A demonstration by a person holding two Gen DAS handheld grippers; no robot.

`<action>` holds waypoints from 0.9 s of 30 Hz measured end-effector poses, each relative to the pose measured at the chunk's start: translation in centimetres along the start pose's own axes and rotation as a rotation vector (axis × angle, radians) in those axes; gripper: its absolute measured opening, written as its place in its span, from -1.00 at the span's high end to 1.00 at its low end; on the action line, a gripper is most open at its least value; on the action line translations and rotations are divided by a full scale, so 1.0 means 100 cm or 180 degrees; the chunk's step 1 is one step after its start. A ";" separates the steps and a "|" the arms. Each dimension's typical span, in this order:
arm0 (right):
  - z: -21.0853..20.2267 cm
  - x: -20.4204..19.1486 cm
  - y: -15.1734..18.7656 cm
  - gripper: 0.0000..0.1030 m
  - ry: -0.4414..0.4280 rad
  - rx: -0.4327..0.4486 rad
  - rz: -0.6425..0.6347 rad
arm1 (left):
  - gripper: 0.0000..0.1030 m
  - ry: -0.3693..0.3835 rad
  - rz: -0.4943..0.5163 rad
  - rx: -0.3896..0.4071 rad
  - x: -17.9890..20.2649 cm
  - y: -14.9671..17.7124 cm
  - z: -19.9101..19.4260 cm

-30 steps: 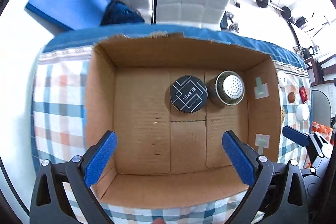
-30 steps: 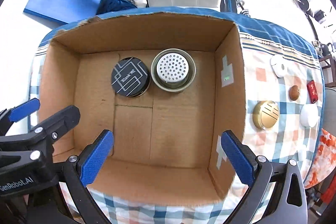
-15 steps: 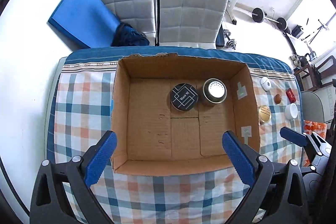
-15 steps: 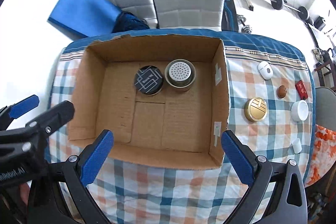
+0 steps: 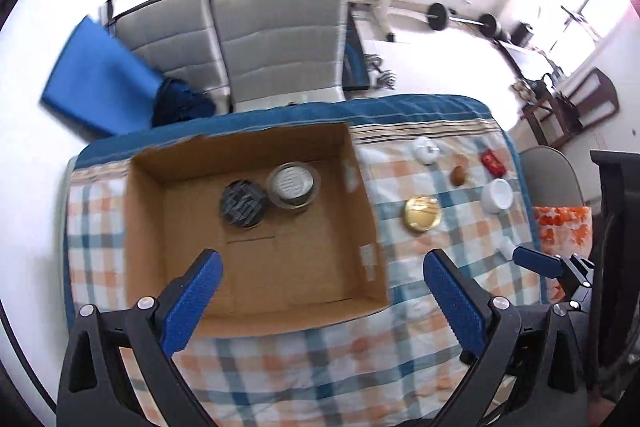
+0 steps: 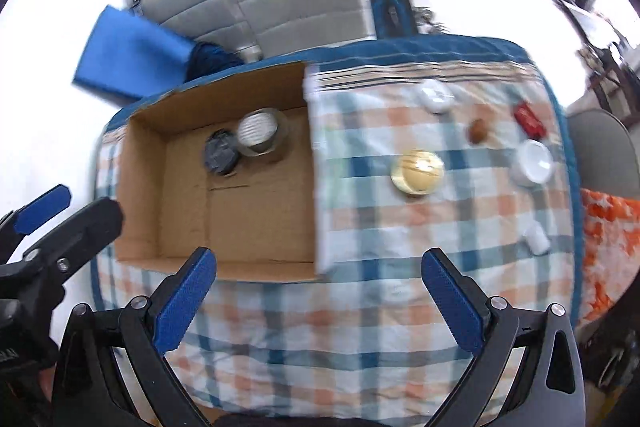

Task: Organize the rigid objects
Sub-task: 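Grasp the gold tin with the left tool while the right tool grasps the white lid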

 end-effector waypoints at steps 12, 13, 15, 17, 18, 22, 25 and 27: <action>0.042 0.241 -0.055 -1.00 0.0363 -0.0180 0.0817 | -1.00 0.0098 0.0307 -0.0683 0.139 -0.038 0.142; 0.052 0.253 -0.059 -1.00 0.0345 -0.0212 0.0858 | -1.00 0.0115 0.0278 -0.0769 0.144 -0.037 0.155; 0.074 0.271 -0.066 -1.00 0.0319 -0.0286 0.0941 | -1.00 0.0114 0.0203 -0.0926 0.150 -0.035 0.182; 0.097 0.285 -0.071 -1.00 0.0264 -0.0358 0.1005 | -1.00 0.0065 0.0130 -0.1063 0.153 -0.032 0.208; 0.111 0.290 -0.074 -1.00 0.0253 -0.0418 0.1023 | -1.00 0.0058 0.0110 -0.1112 0.153 -0.031 0.217; 0.163 0.299 -0.080 -1.00 0.0167 -0.0664 0.1096 | -1.00 -0.0038 0.0061 -0.1319 0.151 -0.025 0.252; 0.192 0.302 -0.081 -1.00 0.0069 -0.0779 0.1162 | -1.00 -0.0046 0.0040 -0.1479 0.149 -0.017 0.272; 0.210 0.302 -0.082 -0.90 0.0041 -0.0857 0.1190 | -1.00 0.0007 -0.0021 -0.1602 0.147 -0.010 0.285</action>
Point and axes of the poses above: each gripper's, at about its wrist camera, not at the fingertips, and z roughly the way its jaws point, x to its right, y to its underside, the point moved 6 cm from there along z, roughly the way its jaws point, and after that the axes turned 3 degrees about x, right-handed, at the moved point
